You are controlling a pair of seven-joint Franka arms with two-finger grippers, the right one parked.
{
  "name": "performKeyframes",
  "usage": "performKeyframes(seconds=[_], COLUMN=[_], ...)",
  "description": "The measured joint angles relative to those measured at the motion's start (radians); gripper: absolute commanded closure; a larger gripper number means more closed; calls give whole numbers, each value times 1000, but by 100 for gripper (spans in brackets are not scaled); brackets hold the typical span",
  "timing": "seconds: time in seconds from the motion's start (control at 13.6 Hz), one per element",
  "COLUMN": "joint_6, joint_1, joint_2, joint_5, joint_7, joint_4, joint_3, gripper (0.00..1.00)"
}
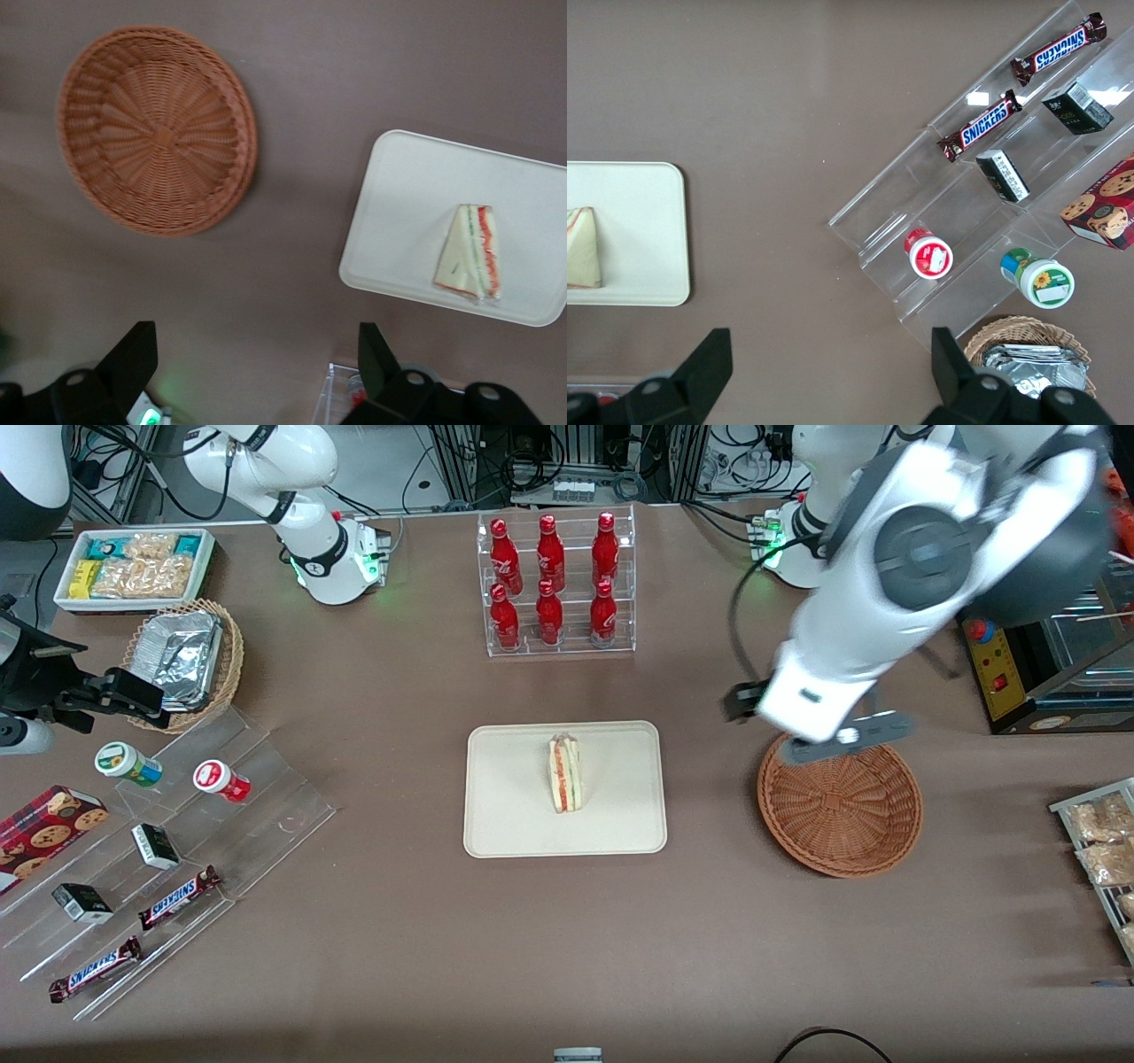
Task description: Place sandwich from basket to tray
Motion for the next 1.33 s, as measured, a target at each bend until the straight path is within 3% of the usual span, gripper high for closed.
performKeyframes(seconds=[0.22, 0.44, 0.74, 1.1, 1.33], joint_6=[-30, -81, -94, -65, -55], joint_1=[85, 179, 58, -26, -27], joint_2=[-44, -118, -241, -365, -374], joint_5=[0, -26, -102, -103, -104], joint_7=[125, 370, 566, 673, 692], joint_4=[-25, -66, -143, -280, -291], joint_3=[1, 42, 333, 482, 507], gripper=[0, 0, 0, 0, 0])
